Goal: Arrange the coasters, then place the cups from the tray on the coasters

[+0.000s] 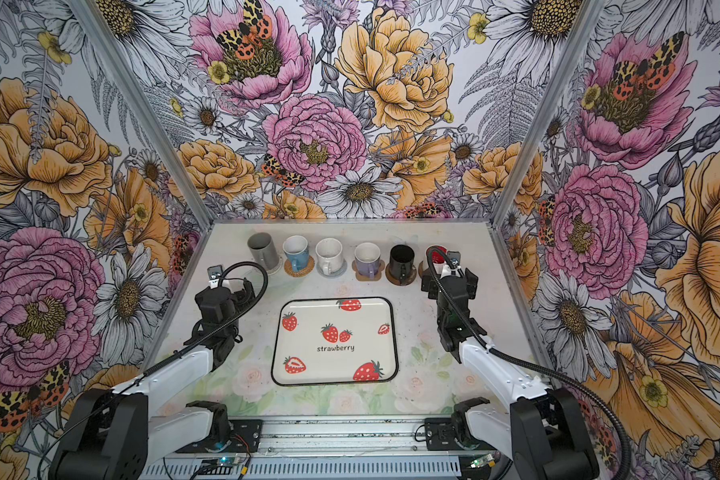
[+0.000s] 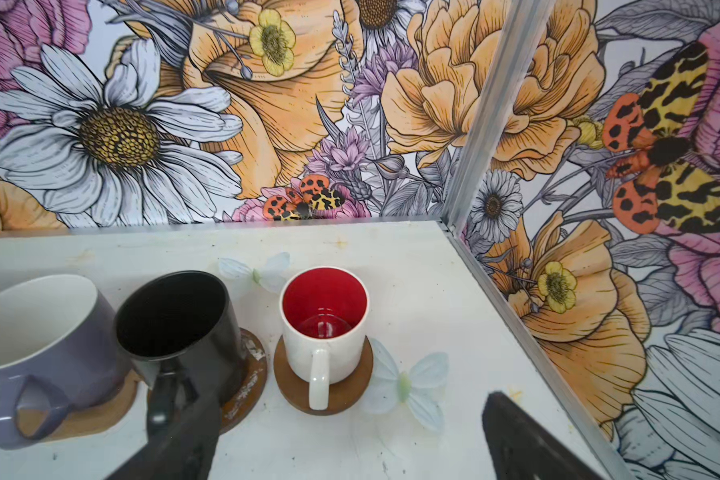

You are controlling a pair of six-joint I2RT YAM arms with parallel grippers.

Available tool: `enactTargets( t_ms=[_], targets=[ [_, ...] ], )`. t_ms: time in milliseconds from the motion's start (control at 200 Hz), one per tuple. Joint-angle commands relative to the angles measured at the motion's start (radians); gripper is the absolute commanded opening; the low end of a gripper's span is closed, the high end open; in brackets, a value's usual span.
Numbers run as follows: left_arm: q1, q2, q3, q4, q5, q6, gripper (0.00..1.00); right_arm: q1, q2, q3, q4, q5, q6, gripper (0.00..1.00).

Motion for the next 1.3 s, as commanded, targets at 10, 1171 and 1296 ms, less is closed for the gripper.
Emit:
enactTargets(
  t_ms=[10,1171,1296],
  targets=[
    [0.015,0.042,-0.024,0.154,0.056,0.042,0.99,-0.046,0.048,-0.050,0.152,0.000,-0.025,1.00],
    [0.124,0.381,-0.007,0.521,0.310,0.026,0.99,-0.186,0.391,-0.116,0.550,-0.127,0.007,1.00],
    [0.139,0.381,-0.007,0.521,0.330,0.015,0.99,-0.188,0.389,-0.114,0.540,-0.129,0.011,1.00]
  ],
)
